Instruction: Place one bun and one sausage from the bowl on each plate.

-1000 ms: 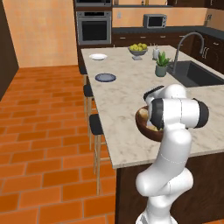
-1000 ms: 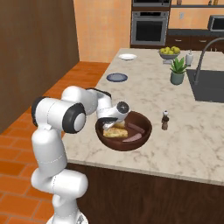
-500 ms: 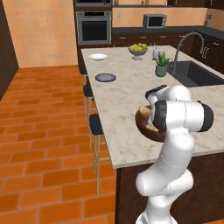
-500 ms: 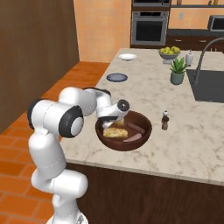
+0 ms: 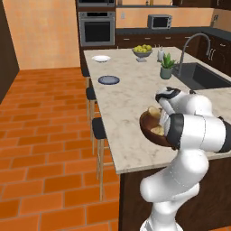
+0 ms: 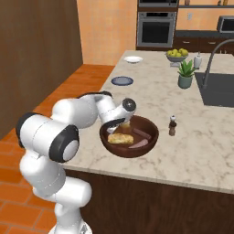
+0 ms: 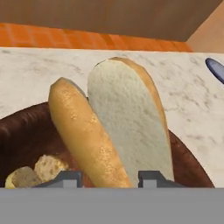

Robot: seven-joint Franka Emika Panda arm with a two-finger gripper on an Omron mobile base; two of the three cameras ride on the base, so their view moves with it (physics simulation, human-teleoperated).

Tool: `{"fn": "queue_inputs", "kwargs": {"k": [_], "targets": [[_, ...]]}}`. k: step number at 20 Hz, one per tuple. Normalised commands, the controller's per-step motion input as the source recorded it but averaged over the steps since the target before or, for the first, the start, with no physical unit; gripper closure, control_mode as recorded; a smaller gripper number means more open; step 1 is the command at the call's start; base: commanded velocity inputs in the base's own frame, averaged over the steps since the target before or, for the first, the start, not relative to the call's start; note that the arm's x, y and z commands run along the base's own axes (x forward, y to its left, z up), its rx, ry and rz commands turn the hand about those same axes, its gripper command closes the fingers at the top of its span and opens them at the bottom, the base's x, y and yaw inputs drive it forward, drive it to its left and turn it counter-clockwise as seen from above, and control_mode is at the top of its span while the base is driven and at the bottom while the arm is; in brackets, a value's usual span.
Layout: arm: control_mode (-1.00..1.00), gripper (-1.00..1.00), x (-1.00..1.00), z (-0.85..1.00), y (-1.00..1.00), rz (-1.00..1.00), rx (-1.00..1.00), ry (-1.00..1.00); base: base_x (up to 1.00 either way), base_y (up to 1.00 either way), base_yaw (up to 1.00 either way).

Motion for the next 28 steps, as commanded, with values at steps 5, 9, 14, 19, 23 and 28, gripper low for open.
{"fn": "queue_inputs", "kwargs": {"k": [5,9,14,19,23,28], "targets": [[-1.00,1.00,-0.68,0.37,0.27,-0.09,-0.36,-0.03,0.00,0.00,0.00],[-1.00,1.00,-0.62,0.72,0.51,-0.16,-0.24,0.00,0.00,0.00,0.00],[-1.00,1.00,-0.37,1.00,0.13,-0.09,-0.06,0.06,0.00,0.00,0.00],[-1.00,1.00,-0.82,0.82,0.08,-0.22,0.09,0.11,0.00,0.00,0.00],[-1.00,1.00,-0.74,0.42,0.17,-0.40,0.29,0.01,0.00,0.00,0.00],[-1.00,1.00,-0.86,0.05,0.18,-0.64,0.35,-0.02,0.00,0.00,0.00]]}}
